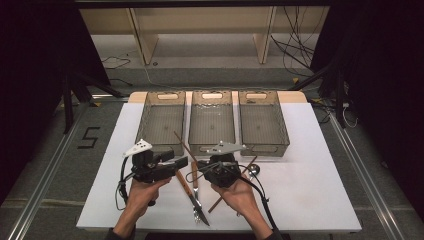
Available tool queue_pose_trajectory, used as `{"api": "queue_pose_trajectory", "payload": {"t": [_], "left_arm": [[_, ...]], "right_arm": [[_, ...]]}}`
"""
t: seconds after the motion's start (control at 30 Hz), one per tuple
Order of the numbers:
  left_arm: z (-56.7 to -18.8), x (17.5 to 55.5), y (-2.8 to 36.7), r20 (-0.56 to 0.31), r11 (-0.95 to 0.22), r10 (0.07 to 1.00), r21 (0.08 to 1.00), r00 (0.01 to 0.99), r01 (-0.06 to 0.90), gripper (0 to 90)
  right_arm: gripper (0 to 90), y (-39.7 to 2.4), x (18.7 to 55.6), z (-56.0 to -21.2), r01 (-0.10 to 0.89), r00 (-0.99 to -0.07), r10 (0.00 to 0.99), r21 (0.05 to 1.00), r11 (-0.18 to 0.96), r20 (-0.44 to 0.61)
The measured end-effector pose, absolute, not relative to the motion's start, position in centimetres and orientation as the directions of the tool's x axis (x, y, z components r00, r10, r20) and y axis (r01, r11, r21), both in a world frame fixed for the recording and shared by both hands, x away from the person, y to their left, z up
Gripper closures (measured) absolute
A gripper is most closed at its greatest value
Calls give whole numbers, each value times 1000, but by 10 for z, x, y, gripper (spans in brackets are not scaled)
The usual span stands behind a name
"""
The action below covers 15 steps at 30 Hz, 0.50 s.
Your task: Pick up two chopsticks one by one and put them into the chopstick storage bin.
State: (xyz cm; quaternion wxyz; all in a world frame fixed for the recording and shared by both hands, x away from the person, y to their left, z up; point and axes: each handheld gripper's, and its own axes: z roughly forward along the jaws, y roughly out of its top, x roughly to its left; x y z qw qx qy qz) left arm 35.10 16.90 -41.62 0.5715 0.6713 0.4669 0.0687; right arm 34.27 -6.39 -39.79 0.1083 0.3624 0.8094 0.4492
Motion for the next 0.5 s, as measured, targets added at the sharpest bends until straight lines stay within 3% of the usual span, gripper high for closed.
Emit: {"api": "queue_pose_trajectory", "payload": {"t": [0.5], "left_arm": [[-414,364,169,-572,171,627,763,529,623,562]], "right_arm": [[857,-52,332,-401,413,-742,663,848,333,100]]}}
